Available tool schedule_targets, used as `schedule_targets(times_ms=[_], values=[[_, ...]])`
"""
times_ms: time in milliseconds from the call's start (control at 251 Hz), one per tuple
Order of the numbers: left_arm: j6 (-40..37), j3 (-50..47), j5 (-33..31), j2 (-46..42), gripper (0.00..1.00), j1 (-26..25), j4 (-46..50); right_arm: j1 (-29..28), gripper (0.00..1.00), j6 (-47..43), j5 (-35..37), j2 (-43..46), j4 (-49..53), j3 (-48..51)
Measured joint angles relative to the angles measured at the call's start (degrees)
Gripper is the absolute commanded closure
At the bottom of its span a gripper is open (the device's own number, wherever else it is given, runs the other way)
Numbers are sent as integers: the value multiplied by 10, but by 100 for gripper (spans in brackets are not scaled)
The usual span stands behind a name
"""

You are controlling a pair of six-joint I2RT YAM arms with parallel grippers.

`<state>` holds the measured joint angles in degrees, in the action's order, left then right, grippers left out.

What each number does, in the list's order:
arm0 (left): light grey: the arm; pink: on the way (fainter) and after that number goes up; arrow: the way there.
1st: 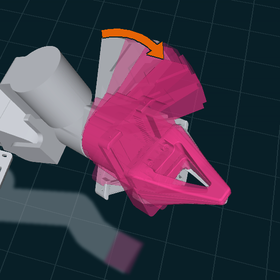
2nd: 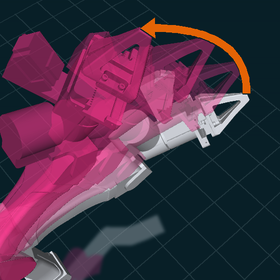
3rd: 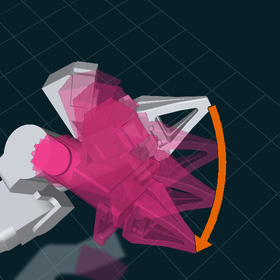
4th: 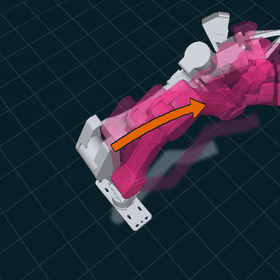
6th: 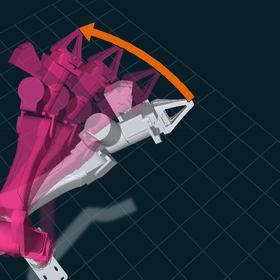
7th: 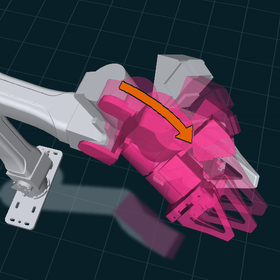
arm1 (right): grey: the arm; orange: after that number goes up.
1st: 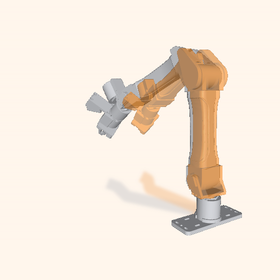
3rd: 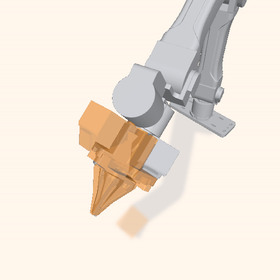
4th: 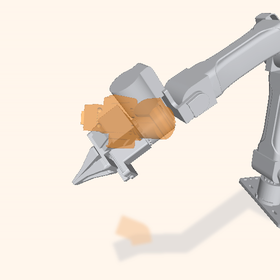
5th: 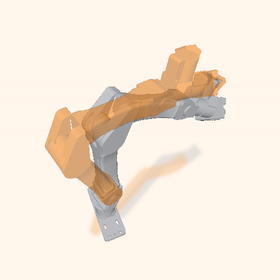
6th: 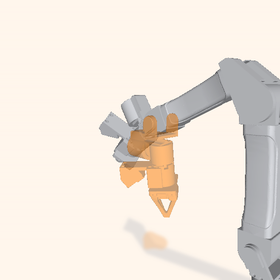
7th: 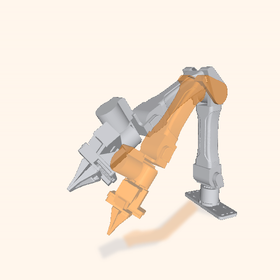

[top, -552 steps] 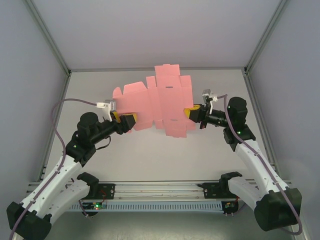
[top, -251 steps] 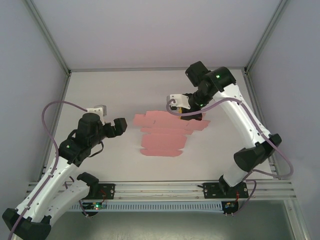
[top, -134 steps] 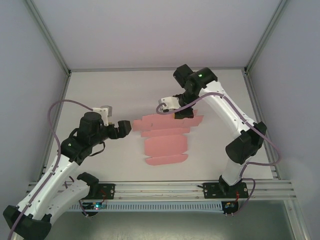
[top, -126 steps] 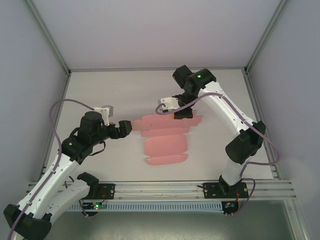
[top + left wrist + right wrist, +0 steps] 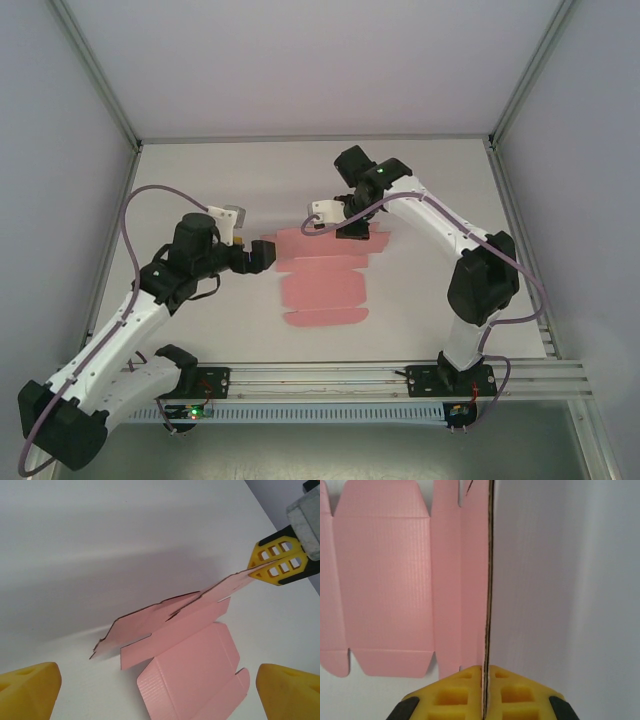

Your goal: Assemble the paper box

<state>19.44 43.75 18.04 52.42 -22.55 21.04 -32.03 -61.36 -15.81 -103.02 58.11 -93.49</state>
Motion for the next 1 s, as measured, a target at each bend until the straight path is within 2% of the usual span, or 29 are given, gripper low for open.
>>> schedule_targets(times_ms=[60,128,204,271,319,479,658,998], values=[[-7,7,5,19,0,0,-3,0,100,1,3,-3,-16,4],[-20,20,12,45,5,0,-9,0,100,1,6,-12,-30,5],[-43,43,24,78,15,0,-12,0,100,1,10,-26,-40,5],[-68,67,31,107,30,0,-16,0,100,1,12,-46,-40,-1],[-92,88,32,129,33,0,-16,0,100,1,14,-59,-40,-6],[-151,142,47,193,35,0,-16,0,100,1,15,-76,-48,-10],[-195,146,61,235,39,0,-13,0,100,1,14,-76,-55,-10],[-259,143,84,249,45,0,-13,0,100,-1,-2,-76,-47,-17]])
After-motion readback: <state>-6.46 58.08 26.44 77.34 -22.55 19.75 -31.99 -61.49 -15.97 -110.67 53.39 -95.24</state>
